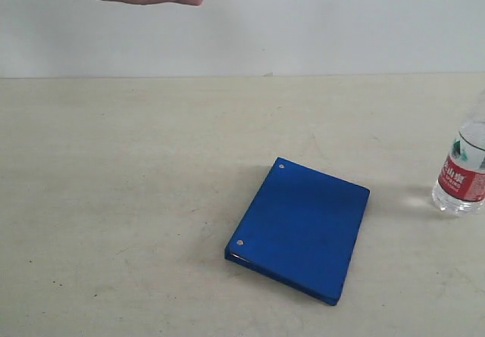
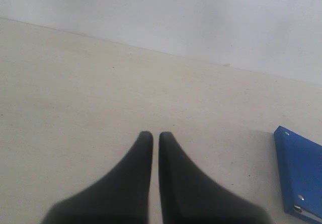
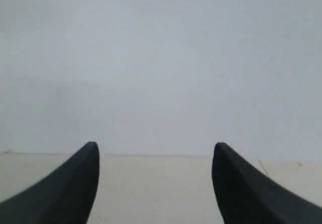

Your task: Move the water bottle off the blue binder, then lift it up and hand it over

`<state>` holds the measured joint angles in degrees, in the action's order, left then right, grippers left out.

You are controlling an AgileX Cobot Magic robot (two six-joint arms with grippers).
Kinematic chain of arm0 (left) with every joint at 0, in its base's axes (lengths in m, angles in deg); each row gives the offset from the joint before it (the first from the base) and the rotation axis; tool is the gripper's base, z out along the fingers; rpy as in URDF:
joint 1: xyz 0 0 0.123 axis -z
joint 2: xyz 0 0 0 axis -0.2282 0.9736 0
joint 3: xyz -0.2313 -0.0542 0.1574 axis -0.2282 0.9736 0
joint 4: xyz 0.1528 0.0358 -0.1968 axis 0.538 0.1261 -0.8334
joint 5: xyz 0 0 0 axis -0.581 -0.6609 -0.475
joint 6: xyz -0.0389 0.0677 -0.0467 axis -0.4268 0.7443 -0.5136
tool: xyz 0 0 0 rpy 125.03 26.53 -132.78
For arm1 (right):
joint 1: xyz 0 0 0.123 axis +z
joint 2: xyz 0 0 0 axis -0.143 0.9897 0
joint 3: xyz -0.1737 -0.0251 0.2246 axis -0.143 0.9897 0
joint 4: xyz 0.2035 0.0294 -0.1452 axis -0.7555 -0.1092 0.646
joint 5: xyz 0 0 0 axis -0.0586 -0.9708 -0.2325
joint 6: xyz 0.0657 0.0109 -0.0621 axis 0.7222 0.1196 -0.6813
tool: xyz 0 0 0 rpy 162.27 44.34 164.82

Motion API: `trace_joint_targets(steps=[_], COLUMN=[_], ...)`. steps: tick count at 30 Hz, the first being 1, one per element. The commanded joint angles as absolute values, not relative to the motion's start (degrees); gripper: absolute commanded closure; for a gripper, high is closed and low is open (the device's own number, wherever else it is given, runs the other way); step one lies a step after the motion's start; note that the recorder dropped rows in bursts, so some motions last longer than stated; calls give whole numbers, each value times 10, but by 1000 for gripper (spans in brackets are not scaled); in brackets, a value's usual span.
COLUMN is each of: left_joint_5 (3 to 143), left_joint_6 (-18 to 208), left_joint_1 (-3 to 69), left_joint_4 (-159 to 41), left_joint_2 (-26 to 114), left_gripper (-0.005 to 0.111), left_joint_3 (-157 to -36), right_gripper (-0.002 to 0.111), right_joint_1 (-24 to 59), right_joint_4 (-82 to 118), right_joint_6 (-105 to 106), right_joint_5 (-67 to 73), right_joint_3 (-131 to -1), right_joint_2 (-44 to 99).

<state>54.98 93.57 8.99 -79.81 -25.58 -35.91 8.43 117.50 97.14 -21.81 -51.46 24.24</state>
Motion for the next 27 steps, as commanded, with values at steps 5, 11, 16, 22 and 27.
trace_joint_targets(steps=[5, 11, 16, 22, 27], left_joint_5=[554, 554, 569, 573, 568], left_joint_6=[970, 981, 981, 819, 822], left_joint_1=[91, 91, 91, 91, 91], left_joint_4=[-772, -772, -772, -1071, -1172], left_joint_2=[-257, -257, -257, -257, -257], left_gripper=[102, 102, 102, 102, 102], left_joint_3=[-357, -357, -357, -357, -357], right_gripper=[58, 109, 108, 108, 107], right_joint_1=[83, 83, 83, 83, 83], right_joint_4=[1177, 1177, 1177, 1177, 1177], right_joint_6=[1004, 1077, 1189, 1212, 1212], right_joint_5=[214, 482, 419, 356, 353], right_joint_3=[-510, -431, -344, -285, -283], right_joint_2=[193, 249, 288, 297, 298])
